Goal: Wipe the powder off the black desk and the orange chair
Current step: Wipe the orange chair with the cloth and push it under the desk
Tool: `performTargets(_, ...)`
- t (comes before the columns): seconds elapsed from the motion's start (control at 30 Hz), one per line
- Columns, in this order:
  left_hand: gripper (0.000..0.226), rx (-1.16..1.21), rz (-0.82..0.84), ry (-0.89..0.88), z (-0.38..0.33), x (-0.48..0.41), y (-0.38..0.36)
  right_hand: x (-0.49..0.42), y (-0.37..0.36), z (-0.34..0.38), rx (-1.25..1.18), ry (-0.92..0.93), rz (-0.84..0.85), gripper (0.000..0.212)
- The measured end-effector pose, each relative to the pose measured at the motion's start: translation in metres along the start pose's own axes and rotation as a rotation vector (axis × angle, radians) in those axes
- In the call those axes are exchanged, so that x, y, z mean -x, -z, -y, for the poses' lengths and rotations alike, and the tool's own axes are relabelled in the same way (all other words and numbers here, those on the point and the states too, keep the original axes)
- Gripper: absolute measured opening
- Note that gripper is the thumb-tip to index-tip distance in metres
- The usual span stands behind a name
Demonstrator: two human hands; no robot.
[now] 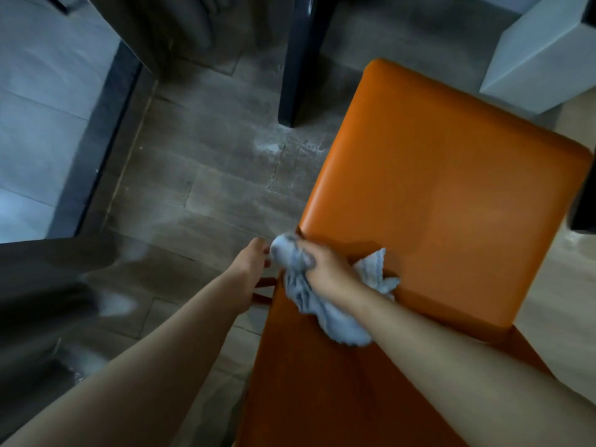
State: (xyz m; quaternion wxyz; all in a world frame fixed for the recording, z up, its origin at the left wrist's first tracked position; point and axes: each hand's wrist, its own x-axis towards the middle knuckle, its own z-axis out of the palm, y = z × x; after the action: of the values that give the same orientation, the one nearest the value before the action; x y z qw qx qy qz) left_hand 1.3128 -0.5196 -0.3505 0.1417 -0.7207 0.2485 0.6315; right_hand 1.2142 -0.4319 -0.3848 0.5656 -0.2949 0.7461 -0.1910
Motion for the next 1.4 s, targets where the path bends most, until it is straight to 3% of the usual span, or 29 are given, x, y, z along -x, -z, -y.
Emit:
performTargets(0.13, 0.025, 0.005, -0.037, 0.036, -0.004, -0.004, 0.009, 0.039, 0.0, -0.005, 0.09, 0.108, 0.047, 0.066)
performTargets(0.2, 0.034, -0.031, -0.08, -0.004, -0.002, -0.009, 0.008, 0.016, 0.001, -0.003, 0.182, 0.014, 0.055, 0.071)
performTargets(0.3, 0.036, -0.166, -0.123, -0.131, -0.001, -0.015, 0.001, -0.021, 0.006, 0.005, 0.246, -0.182, -0.01, 0.059)
performTargets(0.37, 0.033, -0.314, -0.124, -0.239, -0.003, -0.017, -0.006, -0.027, 0.004, 0.004, 0.201, -0.21, -0.152, 0.055)
performTargets(0.47, 0.02, -0.315, -0.087, -0.335, -0.007, -0.021, -0.017, -0.027, 0.011, 0.002, 0.19, -0.136, -0.525, 0.061)
performTargets(0.5, 0.02, -0.304, -0.092, -0.356, -0.008, -0.023, -0.021, -0.03, 0.015, 0.0, 0.248, -0.107, -0.556, 0.059)
performTargets(0.63, 0.032, -0.342, -0.138, -0.384, -0.014, -0.035, -0.029, -0.033, 0.004, -0.014, 0.72, 0.037, -0.224, 0.047)
performTargets(0.8, 0.04, -0.622, -0.156, -0.494, -0.017, -0.034, -0.04, 0.002, 0.036, -0.075, 1.046, 0.178, -0.086, 0.048)
performTargets(0.87, 0.041, -0.777, -0.112, -0.527, -0.019, -0.035, -0.044, 0.021, 0.069, -0.102, 0.982, 0.034, -0.159, 0.046)
performTargets(0.97, 0.048, -0.92, -0.123, -0.596, -0.027, -0.042, -0.055, 0.013, 0.113, -0.112, 0.46, -0.414, -0.611, 0.046)
performTargets(1.03, 0.048, -0.96, -0.153, -0.628, -0.035, -0.048, -0.067, -0.013, 0.112, -0.093, 0.369, -0.389, -0.754, 0.054)
performTargets(1.17, 0.047, -0.694, -0.283, -0.606, -0.054, -0.068, -0.085, -0.034, 0.055, -0.071, 0.887, 0.303, -0.39, 0.058)
performTargets(1.23, 0.052, -0.519, -0.307, -0.523, -0.065, -0.079, -0.089, -0.038, 0.072, -0.086, 1.109, 0.561, -0.348, 0.059)
performTargets(1.3, 0.053, -0.426, -0.273, -0.515, -0.072, -0.086, -0.092, -0.05, 0.111, -0.097, 1.197, 0.546, -0.455, 0.054)
performTargets(1.4, 0.048, -0.297, -0.27, -0.487, -0.084, -0.093, -0.096, -0.077, 0.163, -0.088, 0.885, 0.131, -0.618, 0.045)
